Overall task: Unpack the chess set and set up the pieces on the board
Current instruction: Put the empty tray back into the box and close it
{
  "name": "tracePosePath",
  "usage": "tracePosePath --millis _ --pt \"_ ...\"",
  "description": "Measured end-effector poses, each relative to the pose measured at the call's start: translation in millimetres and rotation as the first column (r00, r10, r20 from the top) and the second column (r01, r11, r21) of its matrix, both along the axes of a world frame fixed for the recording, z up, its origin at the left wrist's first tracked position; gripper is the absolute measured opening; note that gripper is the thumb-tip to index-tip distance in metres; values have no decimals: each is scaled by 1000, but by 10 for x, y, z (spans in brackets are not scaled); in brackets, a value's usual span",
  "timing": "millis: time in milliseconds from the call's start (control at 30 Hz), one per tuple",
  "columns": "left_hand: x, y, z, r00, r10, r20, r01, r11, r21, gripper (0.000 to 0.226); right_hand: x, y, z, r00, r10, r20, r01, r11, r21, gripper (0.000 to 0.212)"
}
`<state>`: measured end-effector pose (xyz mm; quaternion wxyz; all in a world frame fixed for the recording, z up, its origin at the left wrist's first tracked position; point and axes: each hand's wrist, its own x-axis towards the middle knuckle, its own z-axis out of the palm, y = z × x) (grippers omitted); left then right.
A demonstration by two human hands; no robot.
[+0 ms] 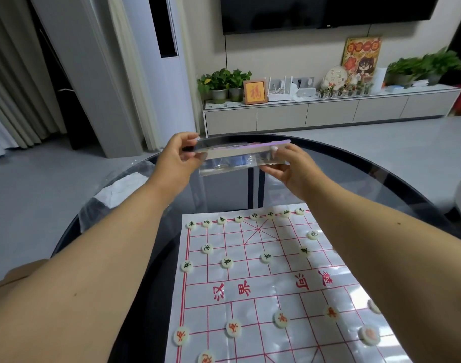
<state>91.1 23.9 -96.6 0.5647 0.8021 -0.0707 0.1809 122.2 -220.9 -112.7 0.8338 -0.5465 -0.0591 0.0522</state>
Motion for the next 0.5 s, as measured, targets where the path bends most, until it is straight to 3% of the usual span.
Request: tracePosePath --millis 100,167,267,433,500 --pt "-31 118 -109 994 -23 -104 38 988 150 32 -15 -9 35 995 1 -105 20 979 204 21" --pt "-76 127 -144 980 -73 -186 100 985 138 29 -4 -27 40 989 -11 -150 46 970 238 30" --pt "-98 35 -143 967 -156 -204 144 987 -70 29 -17 -30 14 991 -26 -128 44 989 144 32" --pt "-53 -64 -102 991 -75 -113 52 980 -194 19 -17 -30 -31 991 -127 44 132 981 -142 27" --pt "-20 -76 -92 994 -65 -92 40 966 -256 20 0 -27 3 982 -170 81 182 966 -185 28"
